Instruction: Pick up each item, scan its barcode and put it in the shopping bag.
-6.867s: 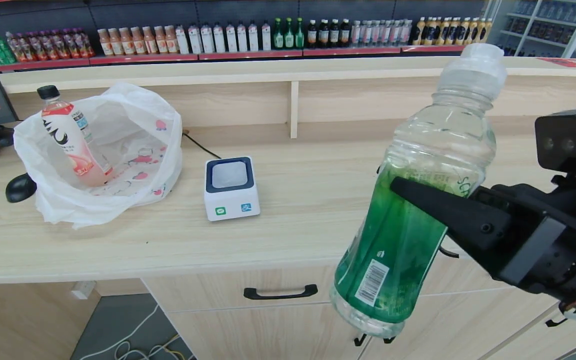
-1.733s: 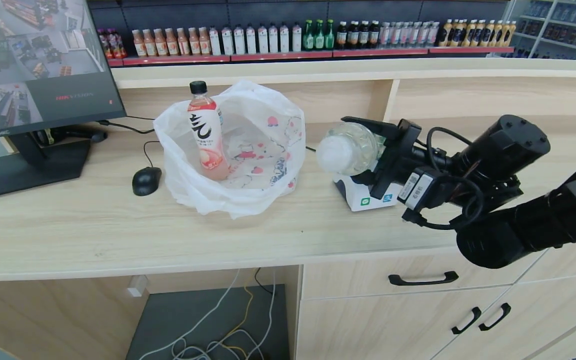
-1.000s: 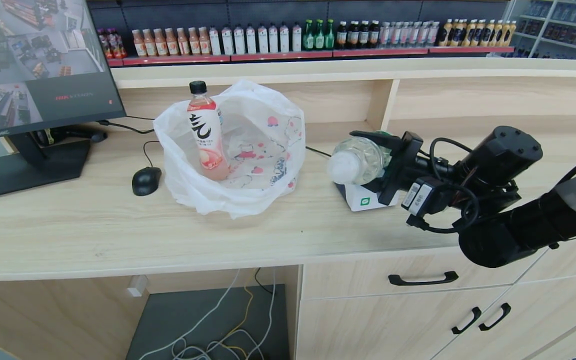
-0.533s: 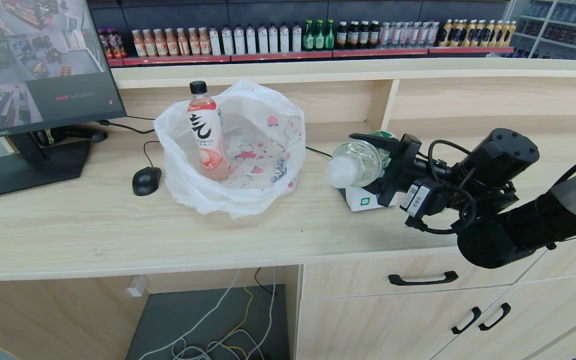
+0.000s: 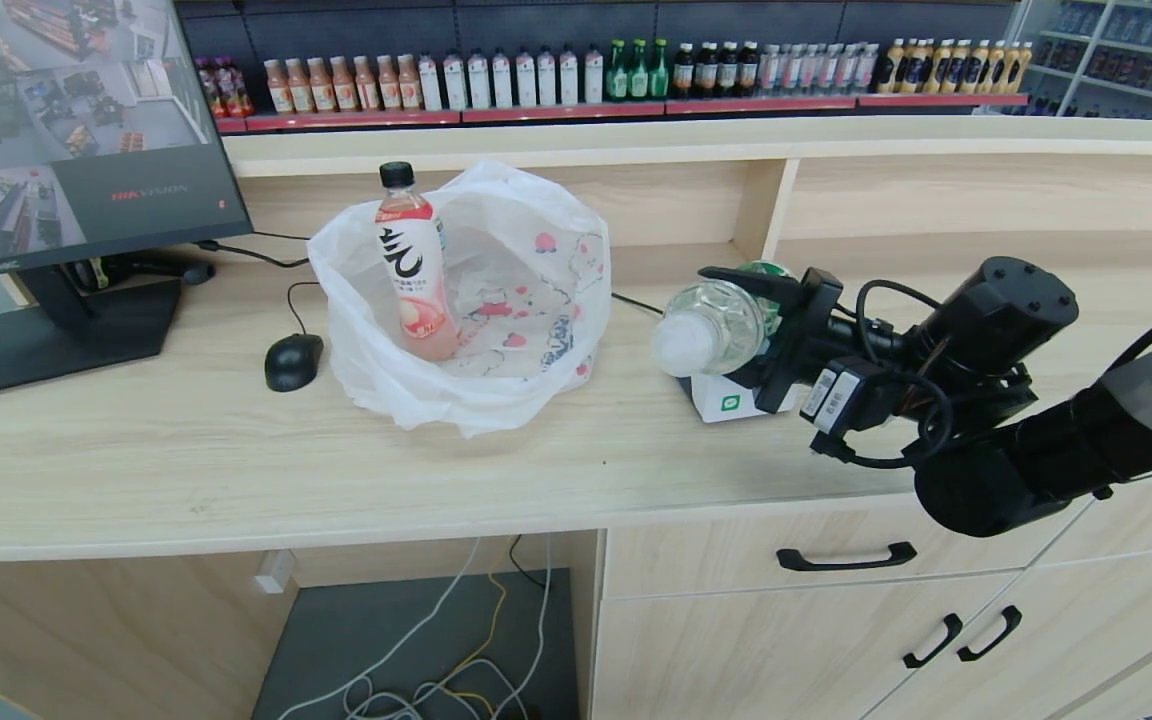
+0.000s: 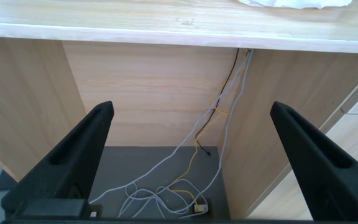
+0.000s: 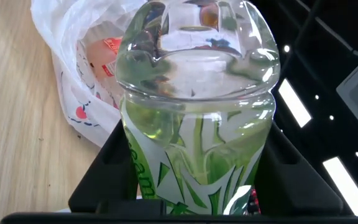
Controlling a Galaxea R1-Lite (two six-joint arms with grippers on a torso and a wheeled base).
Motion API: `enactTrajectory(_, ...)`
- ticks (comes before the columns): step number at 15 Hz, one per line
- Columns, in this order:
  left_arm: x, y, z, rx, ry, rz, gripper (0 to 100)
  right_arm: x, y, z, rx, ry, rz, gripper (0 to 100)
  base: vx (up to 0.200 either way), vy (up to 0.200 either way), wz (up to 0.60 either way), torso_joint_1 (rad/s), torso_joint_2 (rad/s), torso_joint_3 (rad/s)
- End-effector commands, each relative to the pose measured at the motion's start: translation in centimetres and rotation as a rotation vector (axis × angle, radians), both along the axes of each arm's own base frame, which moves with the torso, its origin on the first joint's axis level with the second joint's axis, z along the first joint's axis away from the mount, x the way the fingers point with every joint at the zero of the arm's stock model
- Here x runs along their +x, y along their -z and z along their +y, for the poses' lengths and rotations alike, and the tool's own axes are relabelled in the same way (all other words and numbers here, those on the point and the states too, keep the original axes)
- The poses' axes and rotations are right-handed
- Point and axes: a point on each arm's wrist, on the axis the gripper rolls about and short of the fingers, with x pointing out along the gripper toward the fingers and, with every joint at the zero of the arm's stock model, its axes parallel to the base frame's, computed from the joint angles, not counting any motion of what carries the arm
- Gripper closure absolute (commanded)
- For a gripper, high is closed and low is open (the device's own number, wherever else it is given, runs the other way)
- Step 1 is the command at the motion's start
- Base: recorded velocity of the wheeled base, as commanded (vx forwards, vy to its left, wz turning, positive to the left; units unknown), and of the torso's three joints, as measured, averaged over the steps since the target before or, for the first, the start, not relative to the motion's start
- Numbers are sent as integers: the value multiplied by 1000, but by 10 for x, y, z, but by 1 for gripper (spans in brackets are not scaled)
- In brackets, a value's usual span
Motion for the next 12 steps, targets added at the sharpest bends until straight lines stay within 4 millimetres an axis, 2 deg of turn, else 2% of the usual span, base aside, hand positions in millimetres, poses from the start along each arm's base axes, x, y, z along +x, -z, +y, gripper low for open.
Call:
enactTrajectory(1, 0, 0, 0, 0, 0, 0, 0, -1, -1, 0, 0, -1, -2, 100, 0, 0, 0, 0, 0, 0)
enactTrajectory(5, 0, 0, 0, 0, 0, -2, 0, -5, -6, 1, 4, -8, -9, 100, 0, 0, 0, 0, 0, 0)
enactTrajectory(8, 0, 0, 0, 0, 0, -2, 0, -22, -30, 3, 29, -23, -19, 100, 0, 0, 0, 0, 0, 0)
enactTrajectory(10, 0, 0, 0, 0, 0, 0, 0, -28, -35, 1, 45, -21, 27, 100, 0, 0, 0, 0, 0, 0)
enactTrajectory(12, 0, 0, 0, 0, 0, 0, 0, -40, -51, 0, 89, -16, 35, 100, 0, 0, 0, 0, 0, 0)
